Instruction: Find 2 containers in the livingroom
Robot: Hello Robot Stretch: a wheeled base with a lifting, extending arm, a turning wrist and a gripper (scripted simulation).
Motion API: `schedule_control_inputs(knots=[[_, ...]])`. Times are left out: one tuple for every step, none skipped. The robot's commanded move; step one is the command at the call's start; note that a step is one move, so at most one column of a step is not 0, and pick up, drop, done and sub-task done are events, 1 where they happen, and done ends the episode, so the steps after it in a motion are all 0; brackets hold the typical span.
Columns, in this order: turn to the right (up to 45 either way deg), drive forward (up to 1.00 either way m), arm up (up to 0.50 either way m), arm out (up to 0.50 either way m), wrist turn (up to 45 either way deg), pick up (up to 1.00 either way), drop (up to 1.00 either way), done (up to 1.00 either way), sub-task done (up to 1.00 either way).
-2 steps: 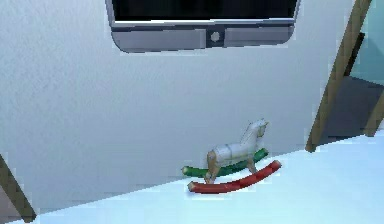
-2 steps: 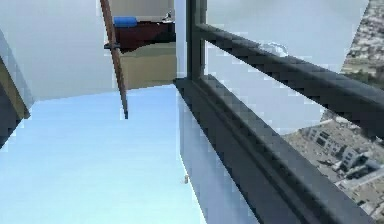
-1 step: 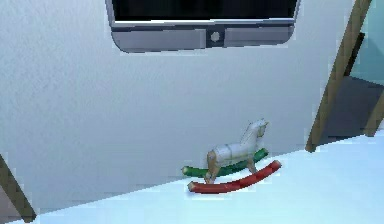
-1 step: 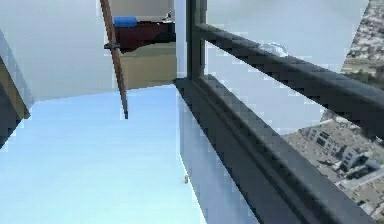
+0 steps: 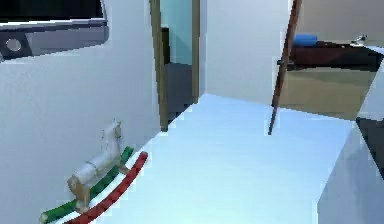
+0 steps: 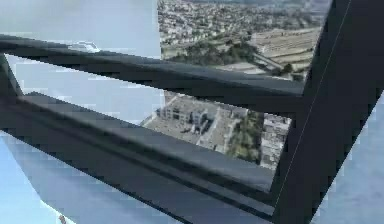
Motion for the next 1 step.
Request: schedule_control_inputs(knots=[[45.0, 0.0, 0.0, 0.0, 0.0, 0.0, 0.0, 0.0, 0.0]])
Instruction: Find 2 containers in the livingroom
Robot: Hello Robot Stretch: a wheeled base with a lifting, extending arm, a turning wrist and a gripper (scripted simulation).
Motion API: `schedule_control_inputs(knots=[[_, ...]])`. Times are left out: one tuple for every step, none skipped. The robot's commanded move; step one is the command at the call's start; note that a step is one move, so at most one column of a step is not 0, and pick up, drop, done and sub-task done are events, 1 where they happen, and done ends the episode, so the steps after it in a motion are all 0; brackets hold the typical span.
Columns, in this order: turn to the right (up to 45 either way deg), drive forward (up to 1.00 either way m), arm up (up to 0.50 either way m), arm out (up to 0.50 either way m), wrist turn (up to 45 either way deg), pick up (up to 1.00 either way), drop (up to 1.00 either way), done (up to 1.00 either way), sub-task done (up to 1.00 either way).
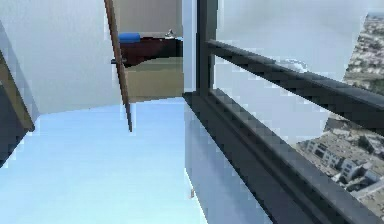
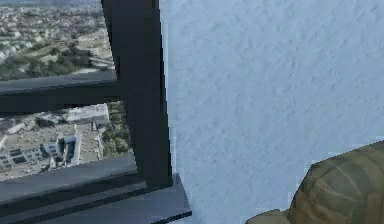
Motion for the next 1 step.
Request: schedule_control_inputs(knots=[[45.0, 0.0, 0.0, 0.0, 0.0, 0.0, 0.0, 0.0, 0.0]])
